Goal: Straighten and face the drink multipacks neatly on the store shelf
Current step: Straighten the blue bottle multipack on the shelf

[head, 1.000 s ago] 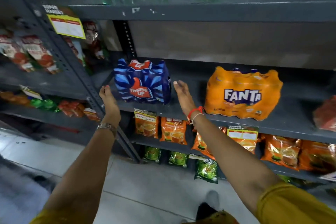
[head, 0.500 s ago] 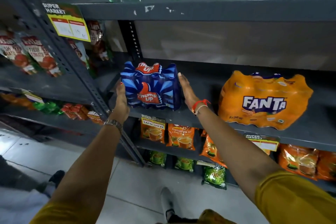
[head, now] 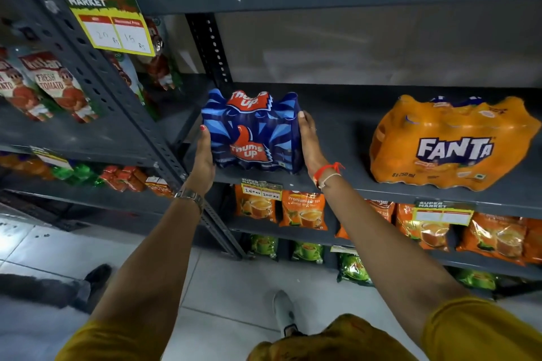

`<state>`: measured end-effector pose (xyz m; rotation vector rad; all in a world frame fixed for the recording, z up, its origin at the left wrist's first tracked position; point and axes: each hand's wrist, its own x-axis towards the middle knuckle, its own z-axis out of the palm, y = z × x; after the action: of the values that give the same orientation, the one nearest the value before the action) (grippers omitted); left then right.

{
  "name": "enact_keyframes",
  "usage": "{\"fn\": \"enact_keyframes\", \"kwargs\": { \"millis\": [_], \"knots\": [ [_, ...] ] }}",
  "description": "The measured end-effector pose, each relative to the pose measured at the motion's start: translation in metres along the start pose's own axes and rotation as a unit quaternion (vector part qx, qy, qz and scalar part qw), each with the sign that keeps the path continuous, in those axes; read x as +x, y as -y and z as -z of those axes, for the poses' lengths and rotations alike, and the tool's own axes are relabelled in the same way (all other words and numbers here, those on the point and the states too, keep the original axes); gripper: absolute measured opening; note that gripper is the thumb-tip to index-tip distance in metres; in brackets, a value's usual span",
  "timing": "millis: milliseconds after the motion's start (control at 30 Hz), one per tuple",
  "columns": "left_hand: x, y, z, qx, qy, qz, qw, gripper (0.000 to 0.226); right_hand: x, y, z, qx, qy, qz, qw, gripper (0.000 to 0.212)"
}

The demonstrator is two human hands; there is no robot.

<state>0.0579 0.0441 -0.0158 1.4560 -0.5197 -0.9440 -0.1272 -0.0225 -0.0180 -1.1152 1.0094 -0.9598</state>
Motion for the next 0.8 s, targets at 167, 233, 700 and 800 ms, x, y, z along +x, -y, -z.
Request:
{"fn": "enact_keyframes", "kwargs": {
  "millis": [167,233,700,800],
  "knots": [
    [-0.002,-0.001,0.004,0.009,-0.010,-0.012,1.000,0.058,-0.002,0.002,0.002,-0.012,0.009,0.006,1.000,0.051],
    [-0.002,-0.001,0.007,0.015,-0.007,-0.013,1.000,0.060,-0.001,0.003,0.002,-0.013,0.008,0.009,1.000,0.049],
    [-0.007,-0.001,0.010,0.003,0.030,-0.009,0.999,0.057,-0.001,-0.004,-0.008,0.012,-0.012,-0.005,1.000,0.089],
    [-0.007,-0.001,0.009,-0.001,0.021,-0.007,1.000,0.056,-0.003,-0.003,-0.009,0.022,-0.029,-0.001,0.999,0.085]
  ]
}}
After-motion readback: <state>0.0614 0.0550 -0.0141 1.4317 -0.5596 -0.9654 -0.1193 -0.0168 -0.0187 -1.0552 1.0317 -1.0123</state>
